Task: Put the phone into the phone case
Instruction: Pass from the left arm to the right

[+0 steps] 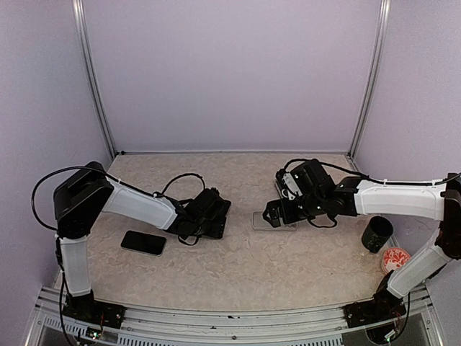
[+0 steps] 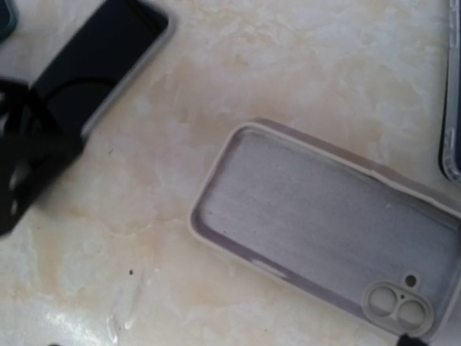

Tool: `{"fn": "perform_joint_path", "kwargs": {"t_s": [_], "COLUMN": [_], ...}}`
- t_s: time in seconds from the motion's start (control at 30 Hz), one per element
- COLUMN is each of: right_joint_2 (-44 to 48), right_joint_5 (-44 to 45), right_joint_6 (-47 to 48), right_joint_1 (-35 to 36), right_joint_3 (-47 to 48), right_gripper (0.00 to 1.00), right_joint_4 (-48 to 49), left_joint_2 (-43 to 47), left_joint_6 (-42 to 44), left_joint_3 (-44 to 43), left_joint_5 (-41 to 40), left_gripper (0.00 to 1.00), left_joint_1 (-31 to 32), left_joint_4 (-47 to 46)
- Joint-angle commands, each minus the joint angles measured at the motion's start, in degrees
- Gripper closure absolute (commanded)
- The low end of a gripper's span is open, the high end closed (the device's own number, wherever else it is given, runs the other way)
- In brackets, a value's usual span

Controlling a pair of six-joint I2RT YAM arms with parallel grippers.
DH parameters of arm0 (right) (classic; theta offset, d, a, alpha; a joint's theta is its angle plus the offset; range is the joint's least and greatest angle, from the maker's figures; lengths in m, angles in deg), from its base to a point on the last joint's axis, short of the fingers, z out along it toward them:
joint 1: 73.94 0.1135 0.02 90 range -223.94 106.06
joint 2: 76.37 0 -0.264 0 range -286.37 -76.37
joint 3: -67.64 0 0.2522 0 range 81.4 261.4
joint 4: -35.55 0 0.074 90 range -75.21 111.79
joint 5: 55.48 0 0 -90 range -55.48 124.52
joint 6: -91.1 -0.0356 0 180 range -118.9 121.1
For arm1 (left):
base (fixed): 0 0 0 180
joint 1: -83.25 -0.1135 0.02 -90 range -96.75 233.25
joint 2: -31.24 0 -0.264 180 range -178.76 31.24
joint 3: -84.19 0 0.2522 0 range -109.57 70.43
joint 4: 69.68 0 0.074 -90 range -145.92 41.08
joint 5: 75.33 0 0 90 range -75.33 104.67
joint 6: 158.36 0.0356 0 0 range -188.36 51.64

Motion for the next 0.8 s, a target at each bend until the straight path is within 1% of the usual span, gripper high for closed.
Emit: {"fn": "perform_joint_path", "kwargs": {"t_s": [0.0, 0.07, 0.13, 0.3, 0.33, 0.57, 0.63, 0.7, 0.77], "right_joint_2": [1.9, 1.69, 1.27, -0.59, -1.15, -3.18, -3.99, -4.69, -5.31], "right_joint_5": [-3.05, -3.47, -5.39, -8.68, -9.28, -11.97, -13.1, -13.99, -15.29], "right_joint_6": [1.19, 1.59, 2.04, 2.93, 3.05, 3.56, 3.76, 3.82, 3.75], "right_joint_1": [-1.43, -1.9, -2.43, -3.63, -3.79, -3.92, -3.92, -3.92, -3.88], "right_joint_3": [-0.44, -0.12, 0.29, 1.8, 2.15, 4.08, 4.72, 5.2, 5.44], "right_gripper": [0.01, 0.0, 0.01, 0.0, 0.01, 0.01, 0.01, 0.01, 0.01], "right_joint_4": [1.3, 1.28, 1.16, 0.98, 0.83, 0.67, 0.54, 0.41, 0.57], "left_joint_2": [2.13, 3.82, 5.22, 6.61, 6.85, 9.24, 10.32, 11.39, 12.67], "left_joint_6": [1.87, 2.4, 2.69, 3.26, 3.33, 4.76, 5.13, 5.5, 5.72], "left_joint_3": [4.66, 5.86, 6.85, 9.18, 9.62, 12.24, 13.29, 14.68, 16.0], "left_joint_5": [4.73, 4.13, 3.41, 3.13, 3.14, 0.95, 0.4, -0.05, -0.54], "left_gripper": [0.62, 0.63, 0.65, 0.74, 0.77, 0.81, 0.82, 0.87, 0.88], "left_joint_1": [3.26, 4.5, 5.5, 6.79, 7.16, 9.1, 9.41, 9.67, 9.75], "left_joint_4": [3.68, 3.19, 2.49, 0.09, -0.42, -2.66, -5.01, -6.42, -7.77]}}
